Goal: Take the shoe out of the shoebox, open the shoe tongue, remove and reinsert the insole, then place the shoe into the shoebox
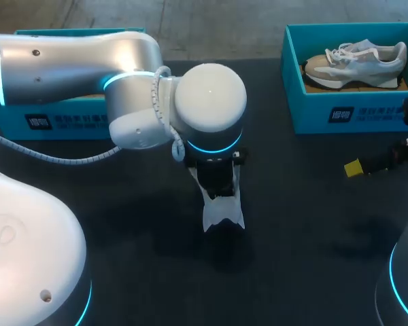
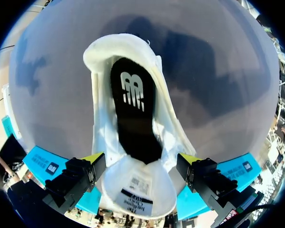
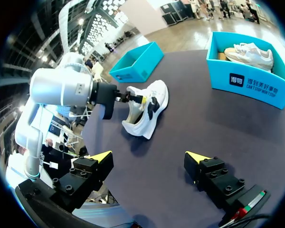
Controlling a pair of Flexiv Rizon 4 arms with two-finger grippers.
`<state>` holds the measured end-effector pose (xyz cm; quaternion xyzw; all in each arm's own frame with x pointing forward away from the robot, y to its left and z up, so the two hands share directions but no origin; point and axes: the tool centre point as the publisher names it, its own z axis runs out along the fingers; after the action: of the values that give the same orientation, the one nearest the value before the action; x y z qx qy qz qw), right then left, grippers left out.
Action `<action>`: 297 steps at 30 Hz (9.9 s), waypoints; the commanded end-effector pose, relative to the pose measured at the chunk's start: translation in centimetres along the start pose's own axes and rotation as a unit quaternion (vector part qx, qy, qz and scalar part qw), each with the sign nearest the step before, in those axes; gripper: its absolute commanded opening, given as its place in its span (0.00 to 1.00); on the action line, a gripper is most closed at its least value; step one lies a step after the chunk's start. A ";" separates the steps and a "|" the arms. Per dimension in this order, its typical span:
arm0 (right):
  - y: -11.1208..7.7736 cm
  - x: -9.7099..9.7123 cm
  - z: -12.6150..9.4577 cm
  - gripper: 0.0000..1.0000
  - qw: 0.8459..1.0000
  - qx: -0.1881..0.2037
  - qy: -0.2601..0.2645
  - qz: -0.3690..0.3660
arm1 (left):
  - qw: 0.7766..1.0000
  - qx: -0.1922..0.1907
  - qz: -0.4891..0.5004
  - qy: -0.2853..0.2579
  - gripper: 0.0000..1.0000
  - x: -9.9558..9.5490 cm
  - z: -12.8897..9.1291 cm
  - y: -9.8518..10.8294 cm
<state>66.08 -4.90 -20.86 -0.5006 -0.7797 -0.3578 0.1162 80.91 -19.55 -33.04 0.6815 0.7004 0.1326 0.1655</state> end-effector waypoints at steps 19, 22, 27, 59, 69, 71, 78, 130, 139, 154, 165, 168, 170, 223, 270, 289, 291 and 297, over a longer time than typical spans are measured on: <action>-0.1 0.1 0.0 1.00 1.000 0.000 -0.001 0.001 | 1.000 -0.018 -0.003 -0.005 0.84 0.1 -1.7 5.9; -0.1 0.1 0.0 1.00 1.000 0.000 -0.001 0.001 | 1.000 -0.017 -0.004 -0.005 0.50 0.1 -1.6 6.3; -0.1 0.1 0.0 1.00 1.000 0.000 -0.001 0.001 | 1.000 0.009 -0.009 -0.010 0.48 0.2 -1.3 6.8; -0.1 0.1 0.0 1.00 1.000 0.000 -0.001 0.001 | 0.997 0.065 0.034 -0.018 0.42 0.3 -1.3 0.7; -0.1 0.1 0.0 1.00 1.000 0.000 -0.001 0.001 | 0.998 0.044 0.036 -0.023 0.42 -0.4 -2.1 2.8; -0.1 0.1 0.0 1.00 1.000 0.000 -0.001 0.001 | 0.998 0.043 0.036 -0.023 0.40 -0.7 -1.8 3.0; -0.1 0.1 0.0 1.00 1.000 0.000 -0.001 0.001 | 0.998 0.050 0.038 -0.017 0.36 -1.3 -0.5 2.6; -0.1 0.1 0.0 1.00 1.000 0.000 -0.001 0.001 | 0.992 0.104 0.073 -0.010 0.42 0.0 -2.2 -2.4; -0.1 0.1 0.0 1.00 1.000 0.000 -0.001 0.001 | 0.993 0.084 0.078 -0.011 0.37 -1.9 -2.1 -0.4; -0.1 0.1 0.0 1.00 1.000 0.000 -0.001 0.001 | 0.991 0.100 0.089 0.001 0.40 -1.4 -0.7 -3.1; -0.1 0.1 0.0 1.00 1.000 0.000 -0.001 0.001 | 0.994 0.096 0.043 0.015 0.45 -1.5 -3.0 -2.1; -0.1 0.1 0.0 1.00 1.000 0.000 -0.001 0.001 | 0.993 0.108 -0.008 0.036 0.47 -1.3 -3.5 -1.7; -0.1 0.1 0.0 1.00 1.000 0.000 -0.001 0.001 | 0.990 0.127 -0.054 0.043 0.47 -1.2 -3.8 -1.4; -0.1 0.1 0.0 1.00 1.000 0.000 -0.001 0.001 | 0.760 0.106 -0.630 0.120 1.00 1.1 -8.2 -2.7; -0.1 0.1 0.0 1.00 1.000 0.000 -0.001 0.001 | 0.677 0.092 -0.718 0.132 1.00 -1.2 -0.8 -14.6; -0.1 0.1 0.0 1.00 1.000 0.000 -0.001 0.001 | 0.681 0.099 -0.710 0.149 0.08 -0.4 -0.1 -15.3; -0.1 0.1 0.0 1.00 1.000 0.000 -0.001 0.001 | 0.680 0.107 -0.709 0.153 0.00 -0.3 -0.3 -15.4; -0.1 0.1 0.0 1.00 1.000 0.000 -0.001 0.001 | 0.677 0.122 -0.708 0.160 0.00 0.1 -1.4 -15.6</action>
<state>66.07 -4.90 -20.87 -0.5004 -0.7796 -0.3582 0.1161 65.98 -20.72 -39.04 -0.0363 0.9992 0.0033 0.0141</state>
